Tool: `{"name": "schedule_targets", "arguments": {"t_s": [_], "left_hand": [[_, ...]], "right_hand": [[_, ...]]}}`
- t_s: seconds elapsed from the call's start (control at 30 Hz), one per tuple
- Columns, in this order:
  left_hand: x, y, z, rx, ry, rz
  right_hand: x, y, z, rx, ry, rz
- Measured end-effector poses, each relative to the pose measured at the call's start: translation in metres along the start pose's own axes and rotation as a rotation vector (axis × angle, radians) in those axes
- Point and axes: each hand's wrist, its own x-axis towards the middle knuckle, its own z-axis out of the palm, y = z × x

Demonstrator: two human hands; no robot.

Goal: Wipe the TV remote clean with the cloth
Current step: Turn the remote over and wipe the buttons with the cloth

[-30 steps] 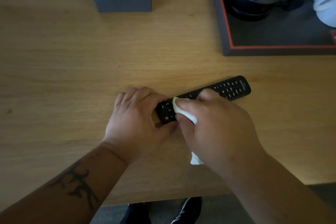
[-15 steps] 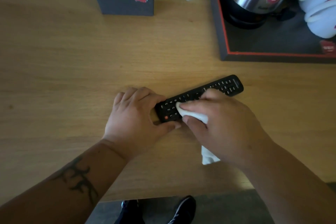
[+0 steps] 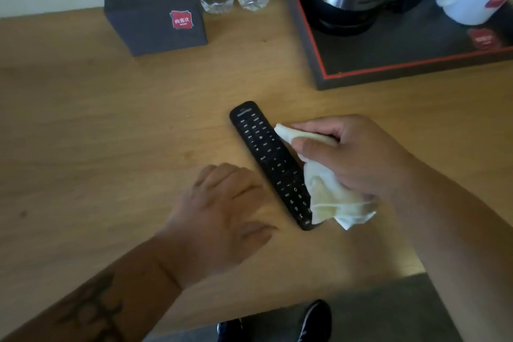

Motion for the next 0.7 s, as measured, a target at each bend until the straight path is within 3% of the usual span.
{"name": "schedule_targets", "arguments": {"t_s": [0.07, 0.17, 0.23, 0.5, 0.7], "left_hand": [[0.023, -0.013, -0.009, 0.087, -0.046, 0.033], [0.056, -0.021, -0.014, 0.148, -0.349, 0.136], [0.069, -0.022, -0.010, 0.147, -0.429, 0.146], [0.039, -0.022, 0.012, 0.159, -0.123, -0.112], [0.026, -0.018, 0.014, 0.323, 0.029, -0.216]], "right_hand": [[-0.002, 0.003, -0.010, 0.017, 0.055, -0.009], [-0.009, 0.012, -0.023, 0.099, 0.190, 0.013], [-0.015, 0.014, -0.029, 0.101, 0.242, 0.035], [-0.037, 0.015, -0.039, -0.299, 0.189, 0.027], [-0.016, -0.003, -0.006, -0.722, 0.121, -0.255]]}}
